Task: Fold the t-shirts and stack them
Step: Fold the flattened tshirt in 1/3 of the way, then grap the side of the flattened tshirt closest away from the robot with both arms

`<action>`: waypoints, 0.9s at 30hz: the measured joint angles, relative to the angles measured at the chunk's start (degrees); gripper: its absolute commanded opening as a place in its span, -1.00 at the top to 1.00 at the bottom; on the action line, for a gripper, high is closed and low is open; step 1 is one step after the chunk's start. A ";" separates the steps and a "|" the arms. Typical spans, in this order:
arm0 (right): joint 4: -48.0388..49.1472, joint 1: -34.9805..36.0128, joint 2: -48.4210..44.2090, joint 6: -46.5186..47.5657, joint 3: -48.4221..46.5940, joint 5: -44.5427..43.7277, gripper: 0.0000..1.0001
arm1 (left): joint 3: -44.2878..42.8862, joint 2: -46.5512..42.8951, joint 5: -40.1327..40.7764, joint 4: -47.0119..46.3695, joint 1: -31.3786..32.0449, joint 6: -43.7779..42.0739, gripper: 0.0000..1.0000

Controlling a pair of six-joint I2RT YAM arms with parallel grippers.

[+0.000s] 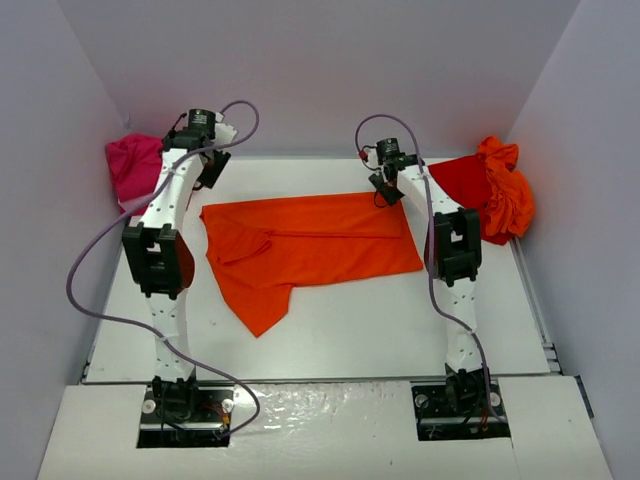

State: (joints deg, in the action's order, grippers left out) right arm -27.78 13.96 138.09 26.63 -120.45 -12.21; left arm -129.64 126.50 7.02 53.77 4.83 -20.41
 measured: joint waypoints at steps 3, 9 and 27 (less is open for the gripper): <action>0.07 0.02 -5.29 -0.57 2.94 -0.04 0.14 | 2.48 -6.01 -1.23 -0.02 0.24 0.12 0.25; 1.10 0.04 -17.46 -1.14 11.27 -0.09 -0.03 | 20.12 -15.46 -3.83 -3.21 2.12 -1.08 0.30; -0.12 0.07 -42.93 -0.15 43.42 6.42 -0.08 | 59.85 -45.55 -19.19 2.44 21.12 -14.07 0.32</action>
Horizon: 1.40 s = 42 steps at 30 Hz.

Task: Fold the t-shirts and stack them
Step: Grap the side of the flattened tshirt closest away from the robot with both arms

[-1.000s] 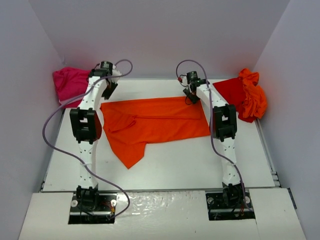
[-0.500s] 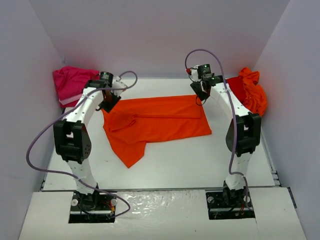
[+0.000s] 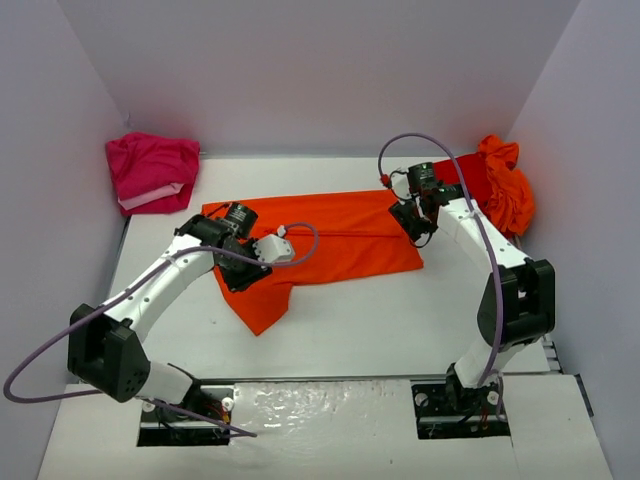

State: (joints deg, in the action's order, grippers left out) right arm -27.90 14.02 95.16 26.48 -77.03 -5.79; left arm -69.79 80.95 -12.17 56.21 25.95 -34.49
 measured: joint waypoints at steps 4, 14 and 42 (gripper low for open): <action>0.16 0.00 -3.43 -0.80 3.05 -0.01 -0.08 | 5.26 -0.39 0.13 0.96 3.34 -0.57 0.32; 1.07 -0.63 -5.62 -4.48 3.54 -4.36 -0.09 | 18.26 -1.51 6.98 -4.49 16.30 1.78 0.36; 1.11 -0.98 -5.71 -5.69 3.54 -5.41 -0.10 | 25.47 -1.39 13.55 -19.43 22.71 7.77 0.38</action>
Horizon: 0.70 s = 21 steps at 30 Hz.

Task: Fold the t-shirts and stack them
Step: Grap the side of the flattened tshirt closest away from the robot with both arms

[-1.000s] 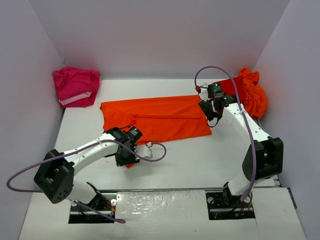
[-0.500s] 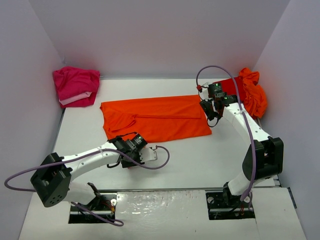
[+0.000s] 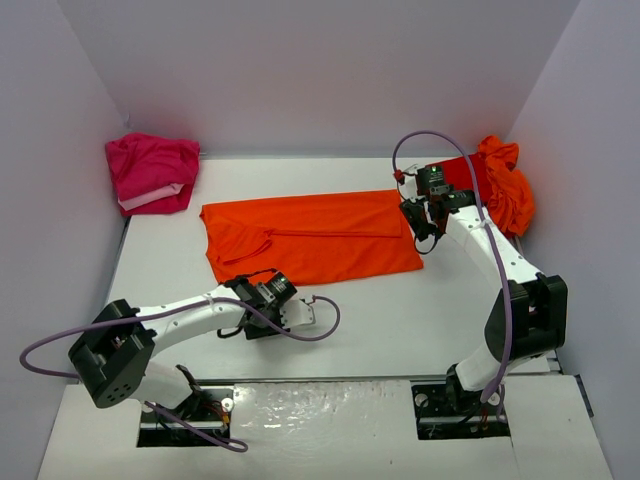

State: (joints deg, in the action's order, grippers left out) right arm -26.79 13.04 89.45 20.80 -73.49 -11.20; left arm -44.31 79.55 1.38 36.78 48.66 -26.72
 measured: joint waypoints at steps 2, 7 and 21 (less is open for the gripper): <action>0.02 0.00 0.00 0.00 0.00 0.00 -0.10 | 0.00 0.16 -0.13 -0.05 0.00 -0.03 0.38; 0.02 0.00 0.00 0.00 0.00 0.00 -0.10 | 0.00 2.00 -0.96 0.07 0.02 -0.13 0.38; 0.45 -0.33 0.00 -0.02 0.39 0.00 -0.11 | -0.46 3.16 -4.36 2.10 0.04 -1.33 0.38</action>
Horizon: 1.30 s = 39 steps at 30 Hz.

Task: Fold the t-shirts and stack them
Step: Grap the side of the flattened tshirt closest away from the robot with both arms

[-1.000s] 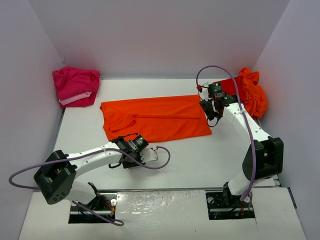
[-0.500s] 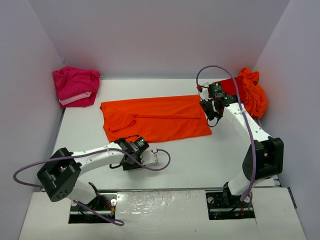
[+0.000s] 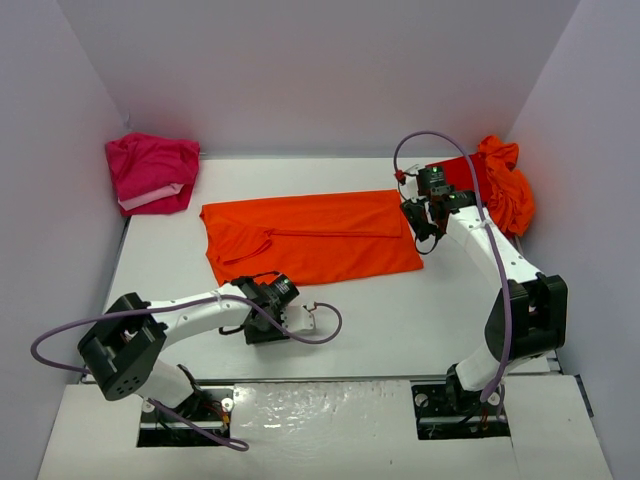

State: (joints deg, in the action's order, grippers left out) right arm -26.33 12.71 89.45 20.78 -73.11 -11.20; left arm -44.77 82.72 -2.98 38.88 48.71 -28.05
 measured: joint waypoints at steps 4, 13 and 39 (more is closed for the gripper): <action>0.11 0.00 0.00 -0.03 0.18 0.01 -0.11 | -0.22 0.19 -0.21 0.83 0.00 -0.33 0.41; 0.40 -0.02 0.00 -0.22 0.38 0.04 -0.11 | -2.18 4.15 0.17 1.57 0.02 -0.46 0.57; -4.47 0.28 0.00 4.15 2.29 10.81 -0.22 | -11.29 -8.95 3.89 2.65 -7.76 -4.73 1.00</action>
State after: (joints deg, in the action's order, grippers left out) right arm -30.81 12.99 89.45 24.93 -70.82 -0.40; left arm -56.06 73.77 0.92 41.53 40.95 -32.78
